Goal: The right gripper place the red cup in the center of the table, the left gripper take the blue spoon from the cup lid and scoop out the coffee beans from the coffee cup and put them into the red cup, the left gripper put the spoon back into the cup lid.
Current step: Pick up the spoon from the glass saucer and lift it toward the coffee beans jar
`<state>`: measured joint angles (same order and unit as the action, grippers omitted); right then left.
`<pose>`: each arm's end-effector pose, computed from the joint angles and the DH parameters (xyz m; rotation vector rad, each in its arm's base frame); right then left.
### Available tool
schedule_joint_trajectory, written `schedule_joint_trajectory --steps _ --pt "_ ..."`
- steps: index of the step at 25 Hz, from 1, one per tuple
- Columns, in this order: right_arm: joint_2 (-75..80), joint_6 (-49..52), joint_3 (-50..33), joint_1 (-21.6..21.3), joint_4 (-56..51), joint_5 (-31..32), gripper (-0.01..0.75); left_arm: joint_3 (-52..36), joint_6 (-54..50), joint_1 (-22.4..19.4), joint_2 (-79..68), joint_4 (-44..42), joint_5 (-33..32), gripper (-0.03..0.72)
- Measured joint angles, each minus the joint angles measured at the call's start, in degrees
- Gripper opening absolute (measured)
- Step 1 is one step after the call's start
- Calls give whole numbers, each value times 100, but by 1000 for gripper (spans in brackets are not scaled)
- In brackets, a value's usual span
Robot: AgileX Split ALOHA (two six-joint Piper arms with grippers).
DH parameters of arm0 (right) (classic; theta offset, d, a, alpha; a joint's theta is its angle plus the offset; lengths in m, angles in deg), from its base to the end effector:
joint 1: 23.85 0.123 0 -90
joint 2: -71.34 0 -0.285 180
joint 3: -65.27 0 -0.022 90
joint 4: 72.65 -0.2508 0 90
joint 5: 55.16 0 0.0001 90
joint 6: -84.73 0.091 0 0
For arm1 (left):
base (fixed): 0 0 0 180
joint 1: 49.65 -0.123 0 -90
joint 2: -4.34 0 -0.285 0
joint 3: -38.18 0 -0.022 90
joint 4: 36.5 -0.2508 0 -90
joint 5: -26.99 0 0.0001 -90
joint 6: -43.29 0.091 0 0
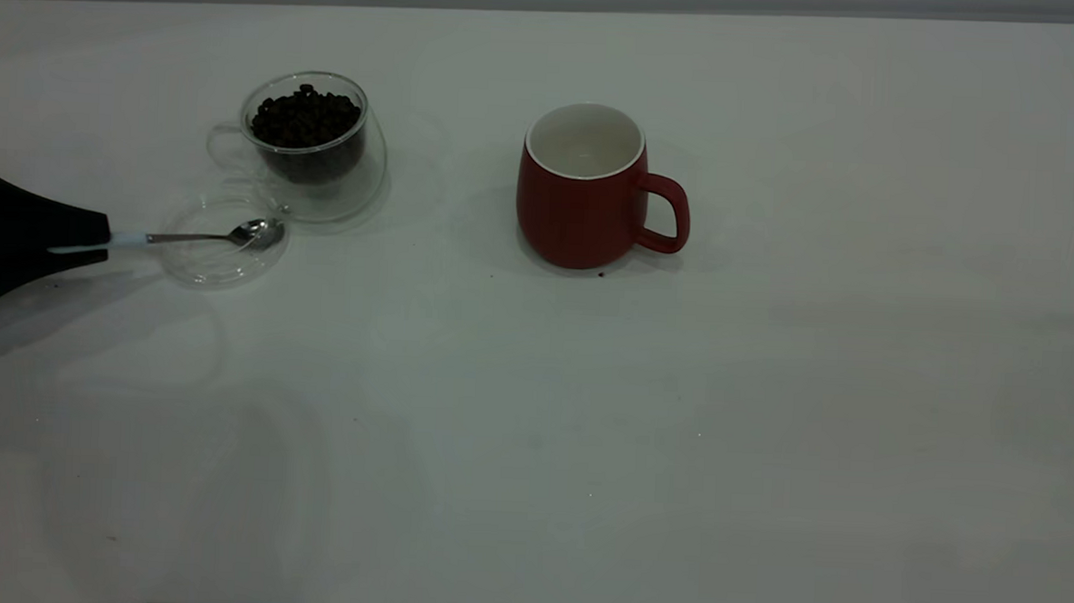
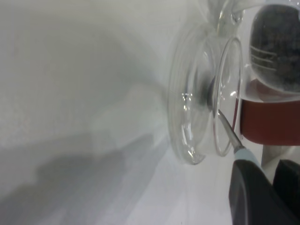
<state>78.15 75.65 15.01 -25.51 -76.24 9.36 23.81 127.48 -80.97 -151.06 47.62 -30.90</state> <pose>-0.0069 0.0053 0.2640 -0.1422 2.1158 -0.0353 0.3185 0.1040 -0.0502 -0.5568 2.4470 -1.2987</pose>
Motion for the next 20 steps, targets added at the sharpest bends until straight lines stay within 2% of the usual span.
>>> schedule_joint_trajectory --steps 9,16,20 --pt "0 -2 0 0 0 0 587 0 -65 -23 377 -197 76 120" --pt "0 -2 0 0 0 0 587 0 -592 -65 771 -886 146 120" --pt "0 -2 0 0 0 0 587 0 -697 -90 1058 -1099 -256 120"
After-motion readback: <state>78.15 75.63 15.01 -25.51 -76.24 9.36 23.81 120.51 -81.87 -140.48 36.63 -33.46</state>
